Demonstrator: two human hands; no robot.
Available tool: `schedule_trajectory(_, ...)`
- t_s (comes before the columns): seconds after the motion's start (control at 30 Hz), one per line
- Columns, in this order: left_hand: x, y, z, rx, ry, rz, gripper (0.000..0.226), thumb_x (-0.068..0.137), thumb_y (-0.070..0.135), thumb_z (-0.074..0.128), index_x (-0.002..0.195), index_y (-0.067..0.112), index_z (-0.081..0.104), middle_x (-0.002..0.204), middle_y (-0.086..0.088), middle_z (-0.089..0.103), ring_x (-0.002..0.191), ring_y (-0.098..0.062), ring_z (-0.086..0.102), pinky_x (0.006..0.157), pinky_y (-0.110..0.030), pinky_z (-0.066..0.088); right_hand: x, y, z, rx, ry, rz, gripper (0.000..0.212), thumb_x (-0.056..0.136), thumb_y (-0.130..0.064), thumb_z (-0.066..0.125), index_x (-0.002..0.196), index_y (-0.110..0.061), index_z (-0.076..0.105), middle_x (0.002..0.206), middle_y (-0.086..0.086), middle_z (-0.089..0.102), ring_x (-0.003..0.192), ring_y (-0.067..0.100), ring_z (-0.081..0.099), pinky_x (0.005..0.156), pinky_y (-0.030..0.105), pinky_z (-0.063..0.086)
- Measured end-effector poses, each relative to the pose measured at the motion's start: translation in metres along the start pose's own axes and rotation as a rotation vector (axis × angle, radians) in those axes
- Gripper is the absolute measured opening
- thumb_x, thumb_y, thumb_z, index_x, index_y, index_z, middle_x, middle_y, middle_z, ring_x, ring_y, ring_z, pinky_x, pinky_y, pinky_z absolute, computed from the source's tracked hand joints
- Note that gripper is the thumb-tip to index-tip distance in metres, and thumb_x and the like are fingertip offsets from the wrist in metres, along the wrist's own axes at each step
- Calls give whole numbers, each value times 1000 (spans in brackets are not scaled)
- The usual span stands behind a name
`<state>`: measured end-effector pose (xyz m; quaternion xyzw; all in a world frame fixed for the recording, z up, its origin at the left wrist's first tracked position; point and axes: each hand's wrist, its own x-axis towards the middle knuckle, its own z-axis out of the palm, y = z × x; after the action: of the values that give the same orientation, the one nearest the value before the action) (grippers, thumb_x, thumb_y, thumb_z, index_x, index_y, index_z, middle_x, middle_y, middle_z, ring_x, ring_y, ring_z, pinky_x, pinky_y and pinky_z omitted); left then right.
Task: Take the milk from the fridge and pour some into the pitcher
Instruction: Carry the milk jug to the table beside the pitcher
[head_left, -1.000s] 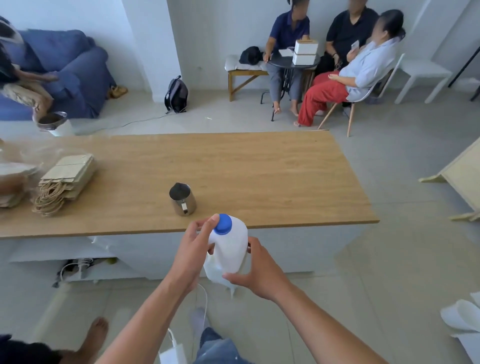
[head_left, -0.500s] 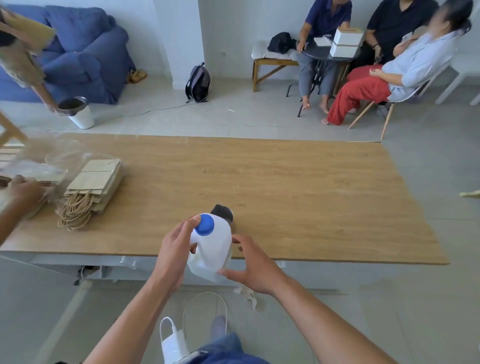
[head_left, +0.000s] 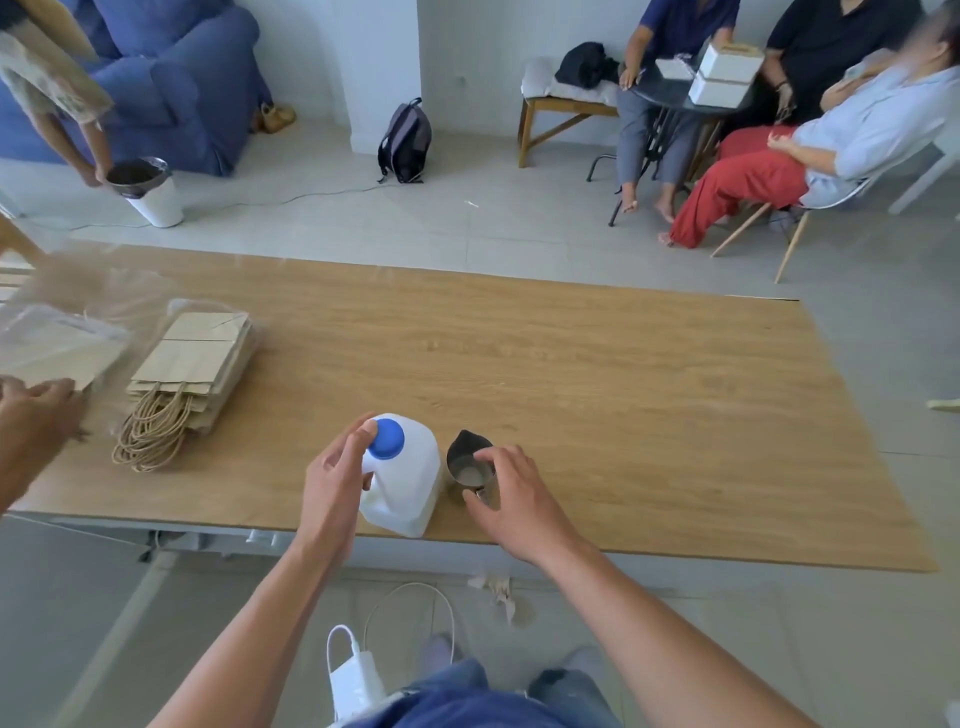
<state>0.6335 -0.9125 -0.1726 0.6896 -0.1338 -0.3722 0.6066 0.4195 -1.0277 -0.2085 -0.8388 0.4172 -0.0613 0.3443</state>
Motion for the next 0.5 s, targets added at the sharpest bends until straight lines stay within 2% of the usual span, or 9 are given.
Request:
schedule_trajectory(0.1, 11, -3, 2, 13, -14, 20, 38, 105, 51, 64, 133, 33, 83, 126, 6, 82, 101, -13, 63, 81, -32, 49, 11, 4, 3, -48, 44, 24, 67, 102, -47, 72, 157, -19, 47, 152, -2, 45, 142, 19, 45, 117, 37, 46)
schedule_trajectory(0.2, 20, -3, 4, 37, -36, 29, 31, 111, 42, 62, 132, 34, 83, 123, 7, 83, 100, -11, 64, 81, -34, 49, 22, 7, 8, -87, 42, 55, 80, 99, -53, 75, 162, -18, 41, 156, 0, 42, 144, 21, 44, 117, 41, 48)
schedule_trajectory(0.33, 27, 0, 6, 64, -68, 31, 30, 113, 39, 61, 136, 34, 81, 125, 9, 83, 101, -8, 66, 82, -32, 51, 35, 10, 19, -182, -6, 117, 95, 97, -62, 75, 168, -17, 31, 162, 3, 38, 147, 26, 44, 113, 42, 51)
schedule_trajectory(0.5, 19, 2, 13, 77, -71, 33, 34, 114, 44, 58, 143, 36, 75, 120, 18, 82, 96, -2, 66, 82, -25, 52, 46, 10, 33, -240, -11, 198, 101, 97, -60, 77, 170, -16, 23, 163, 6, 37, 144, 30, 46, 104, 43, 55)
